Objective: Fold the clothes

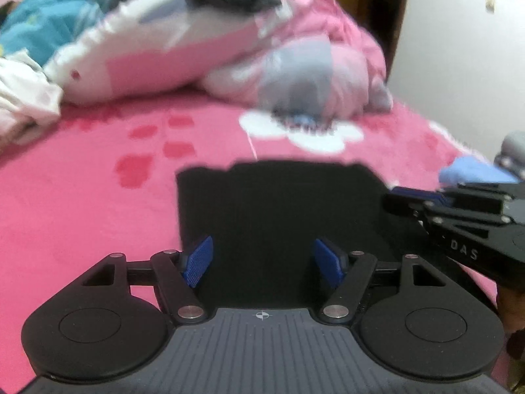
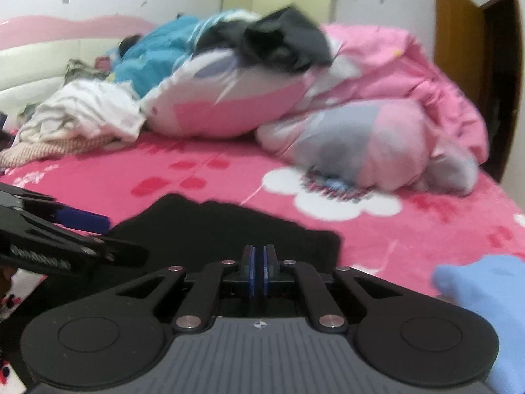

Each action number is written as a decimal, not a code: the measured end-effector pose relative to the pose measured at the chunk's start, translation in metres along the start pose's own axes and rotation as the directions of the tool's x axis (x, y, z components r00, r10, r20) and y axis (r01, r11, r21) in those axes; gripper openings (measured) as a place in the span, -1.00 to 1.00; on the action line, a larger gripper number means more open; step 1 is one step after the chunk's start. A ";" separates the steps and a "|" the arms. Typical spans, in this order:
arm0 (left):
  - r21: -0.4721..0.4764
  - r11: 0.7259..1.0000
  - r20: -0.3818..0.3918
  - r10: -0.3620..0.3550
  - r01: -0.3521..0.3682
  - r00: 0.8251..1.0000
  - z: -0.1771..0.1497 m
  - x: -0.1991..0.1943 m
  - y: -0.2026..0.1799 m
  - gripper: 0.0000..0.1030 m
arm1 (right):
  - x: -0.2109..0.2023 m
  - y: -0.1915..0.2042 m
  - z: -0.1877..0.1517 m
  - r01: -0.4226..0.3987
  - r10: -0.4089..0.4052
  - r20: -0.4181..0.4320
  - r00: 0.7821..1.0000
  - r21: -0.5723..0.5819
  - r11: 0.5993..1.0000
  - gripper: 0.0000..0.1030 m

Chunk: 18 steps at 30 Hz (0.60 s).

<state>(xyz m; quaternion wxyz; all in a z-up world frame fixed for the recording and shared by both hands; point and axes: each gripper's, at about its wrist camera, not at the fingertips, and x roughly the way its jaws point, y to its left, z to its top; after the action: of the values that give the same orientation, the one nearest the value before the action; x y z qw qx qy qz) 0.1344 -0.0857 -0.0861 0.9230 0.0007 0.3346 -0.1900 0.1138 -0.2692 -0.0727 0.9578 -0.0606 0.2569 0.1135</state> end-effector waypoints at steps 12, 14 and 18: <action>-0.049 0.999 0.029 0.003 -0.001 1.000 0.031 0.002 0.030 0.44 | 0.001 -0.046 0.011 0.045 -0.043 -0.024 0.999 0.126 0.991 -0.94; -0.044 0.999 0.010 -0.007 0.008 1.000 0.040 0.016 0.025 0.44 | 0.018 -0.035 0.019 0.012 -0.011 -0.021 1.000 0.080 0.997 -0.94; -0.035 0.999 -0.044 0.005 -0.006 0.999 0.042 0.050 0.024 0.44 | 0.053 -0.035 0.019 -0.013 0.017 -0.063 0.998 0.072 0.997 -0.95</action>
<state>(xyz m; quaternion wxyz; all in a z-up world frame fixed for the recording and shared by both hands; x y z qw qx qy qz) 0.2038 -0.0864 -0.0874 0.9157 -0.0105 0.3583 -0.1815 0.1758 -0.2901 -0.0812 0.9498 -0.0278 0.2917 0.1093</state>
